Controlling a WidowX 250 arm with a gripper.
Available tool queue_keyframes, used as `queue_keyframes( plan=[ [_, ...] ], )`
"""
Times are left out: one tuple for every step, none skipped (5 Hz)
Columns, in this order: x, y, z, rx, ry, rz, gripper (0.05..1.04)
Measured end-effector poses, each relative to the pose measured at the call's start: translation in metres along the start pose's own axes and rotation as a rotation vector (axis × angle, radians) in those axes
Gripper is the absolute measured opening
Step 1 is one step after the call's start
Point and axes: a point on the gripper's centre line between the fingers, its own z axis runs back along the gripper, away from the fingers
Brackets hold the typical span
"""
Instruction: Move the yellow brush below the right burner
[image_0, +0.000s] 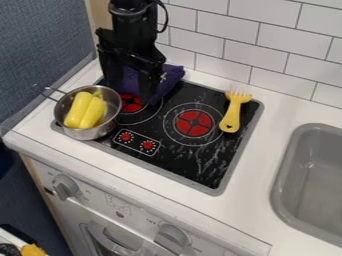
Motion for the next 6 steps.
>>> queue_keyframes(
  plan=[
    [-0.001, -0.004, -0.008, -0.025, 0.023, 0.001, 0.999],
    [0.005, -0.024, -0.012, -0.125, 0.011, -0.023, 0.999],
    [0.024, -0.048, -0.016, -0.182, -0.032, -0.064, 0.999],
    [0.054, -0.079, -0.034, -0.176, -0.045, -0.112, 1.000],
    [0.082, -0.097, -0.047, -0.087, -0.025, -0.062, 1.000],
    [0.099, -0.102, -0.054, -0.027, -0.004, -0.007, 0.999]
  ],
)
